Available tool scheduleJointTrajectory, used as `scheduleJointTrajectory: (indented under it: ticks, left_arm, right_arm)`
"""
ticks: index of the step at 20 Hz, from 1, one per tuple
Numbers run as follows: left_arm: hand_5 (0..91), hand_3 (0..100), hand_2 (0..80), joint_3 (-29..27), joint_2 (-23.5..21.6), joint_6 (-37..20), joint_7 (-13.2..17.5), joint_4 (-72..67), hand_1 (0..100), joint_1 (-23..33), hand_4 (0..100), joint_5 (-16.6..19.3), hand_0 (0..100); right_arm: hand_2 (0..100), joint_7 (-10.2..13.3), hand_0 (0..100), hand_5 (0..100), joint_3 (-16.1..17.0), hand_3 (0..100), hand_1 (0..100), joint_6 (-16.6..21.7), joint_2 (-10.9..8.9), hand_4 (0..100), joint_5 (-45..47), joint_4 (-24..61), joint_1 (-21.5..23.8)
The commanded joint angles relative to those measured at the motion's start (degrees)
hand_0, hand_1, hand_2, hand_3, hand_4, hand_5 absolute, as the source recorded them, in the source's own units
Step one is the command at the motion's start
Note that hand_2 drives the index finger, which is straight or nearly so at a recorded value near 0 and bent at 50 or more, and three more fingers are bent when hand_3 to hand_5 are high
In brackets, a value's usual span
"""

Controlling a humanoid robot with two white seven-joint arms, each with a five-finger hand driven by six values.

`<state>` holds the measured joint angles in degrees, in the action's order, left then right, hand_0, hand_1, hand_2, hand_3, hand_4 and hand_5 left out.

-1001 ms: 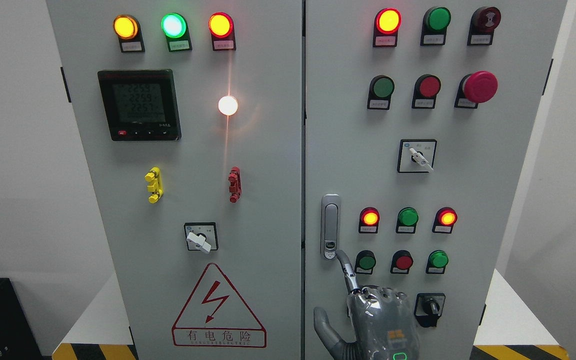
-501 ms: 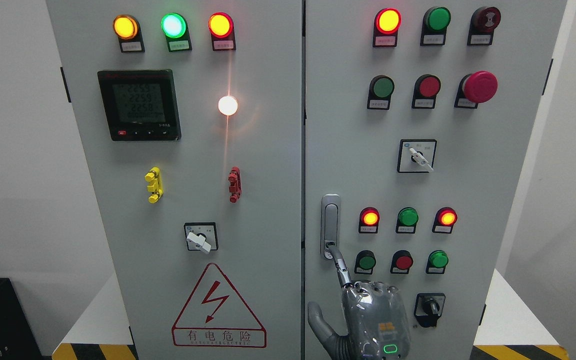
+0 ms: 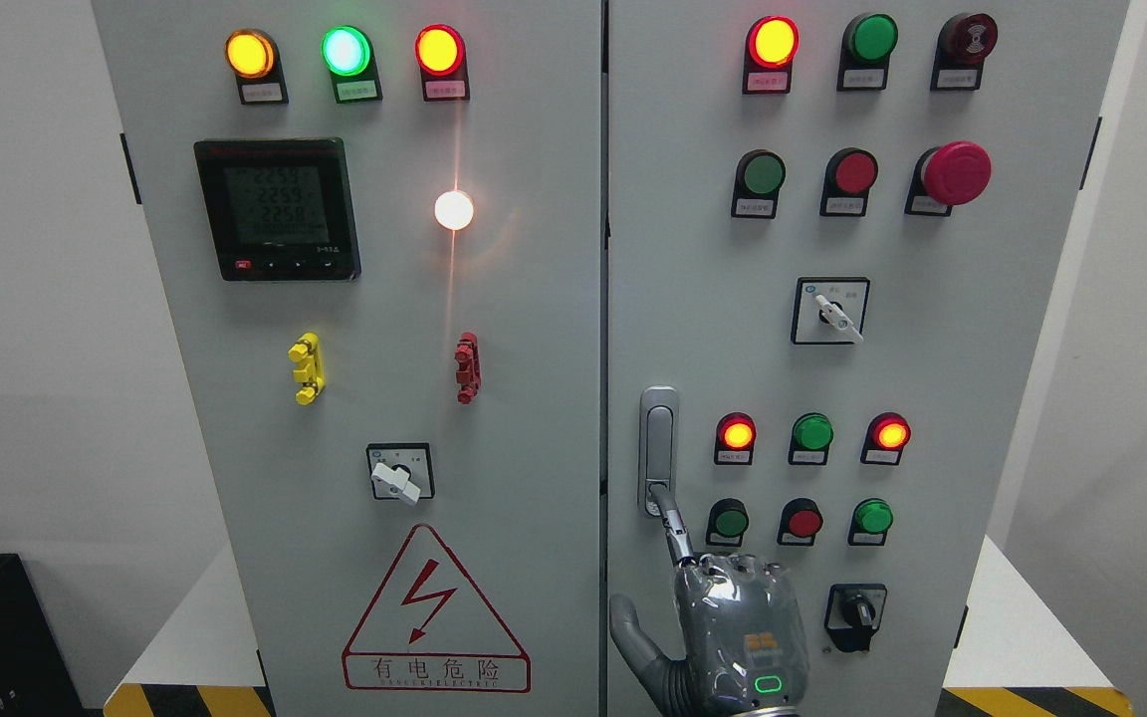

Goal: Release door handle

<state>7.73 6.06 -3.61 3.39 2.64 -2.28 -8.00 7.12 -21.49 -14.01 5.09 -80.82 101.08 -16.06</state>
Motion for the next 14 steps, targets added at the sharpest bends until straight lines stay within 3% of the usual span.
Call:
scheduleJointTrajectory:
  ticks: [1, 14]
  left_arm:
    - [0.0, 0, 0.0, 0.0, 0.0, 0.0, 0.0, 0.0, 56, 0.0, 0, 0.0, 12]
    - [0.0, 0, 0.0, 0.0, 0.0, 0.0, 0.0, 0.0, 56, 0.0, 0, 0.0, 12]
  right_arm:
    - [0, 0.2, 44, 100, -0.1, 100, 36, -1.4, 0.18, 100, -0.3, -1.9, -0.4]
    - [1, 0.2, 44, 100, -1.5, 100, 36, -1.4, 0.8, 100, -0.7, -1.8, -0.6]
